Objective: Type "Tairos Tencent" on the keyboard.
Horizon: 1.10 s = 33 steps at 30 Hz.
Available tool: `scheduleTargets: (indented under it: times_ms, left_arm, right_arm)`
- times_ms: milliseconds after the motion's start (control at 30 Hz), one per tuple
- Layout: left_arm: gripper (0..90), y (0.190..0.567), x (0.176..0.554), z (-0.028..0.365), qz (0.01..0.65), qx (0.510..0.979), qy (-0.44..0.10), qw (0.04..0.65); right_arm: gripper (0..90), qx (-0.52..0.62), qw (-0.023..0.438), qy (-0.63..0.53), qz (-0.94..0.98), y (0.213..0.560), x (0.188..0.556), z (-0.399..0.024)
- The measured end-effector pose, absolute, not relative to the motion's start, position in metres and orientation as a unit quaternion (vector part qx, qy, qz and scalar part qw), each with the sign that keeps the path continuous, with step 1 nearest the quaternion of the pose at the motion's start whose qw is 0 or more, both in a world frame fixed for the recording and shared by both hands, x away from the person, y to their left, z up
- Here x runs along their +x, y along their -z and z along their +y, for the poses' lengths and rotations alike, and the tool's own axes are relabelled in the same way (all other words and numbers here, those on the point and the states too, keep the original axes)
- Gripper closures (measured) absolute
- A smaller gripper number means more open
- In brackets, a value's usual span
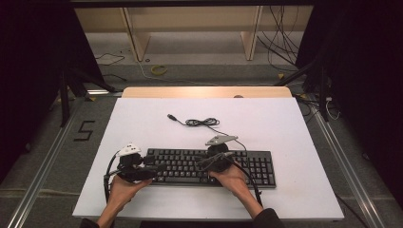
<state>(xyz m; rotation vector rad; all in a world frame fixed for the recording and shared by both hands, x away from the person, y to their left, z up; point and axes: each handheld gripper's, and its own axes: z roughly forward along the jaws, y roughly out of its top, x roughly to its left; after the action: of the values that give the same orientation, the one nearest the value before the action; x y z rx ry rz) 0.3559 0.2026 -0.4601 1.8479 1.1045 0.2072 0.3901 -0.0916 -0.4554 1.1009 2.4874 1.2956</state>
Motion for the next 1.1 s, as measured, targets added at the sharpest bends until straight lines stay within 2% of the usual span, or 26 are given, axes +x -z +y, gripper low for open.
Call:
scheduleTargets:
  times_ms: [100,233,267,600,833,1100]
  left_arm:
    - [36.7,0.461,0.357,0.201,0.450,0.756,-0.084,0.468]
    - [38.4,0.461,0.359,0.199,0.450,0.757,-0.082,0.467]
    - [39.6,0.461,0.360,0.199,0.449,0.758,-0.081,0.466]
    - [48.0,0.460,0.363,0.197,0.441,0.764,-0.073,0.465]
    - [60.1,0.458,0.367,0.189,0.426,0.776,-0.065,0.461]
    - [79.4,0.457,0.373,0.181,0.415,0.790,-0.064,0.447]
  right_arm:
    - [65.5,0.359,0.061,-0.435,0.823,0.455,0.387,-0.095]
    - [60.3,0.353,0.061,-0.444,0.821,0.452,0.384,-0.098]
    - [56.4,0.352,0.060,-0.449,0.819,0.451,0.381,-0.099]
    - [47.7,0.351,0.062,-0.455,0.816,0.448,0.372,-0.109]
    - [44.1,0.356,0.062,-0.456,0.813,0.450,0.368,-0.117]
    - [40.3,0.363,0.066,-0.460,0.808,0.449,0.363,-0.126]
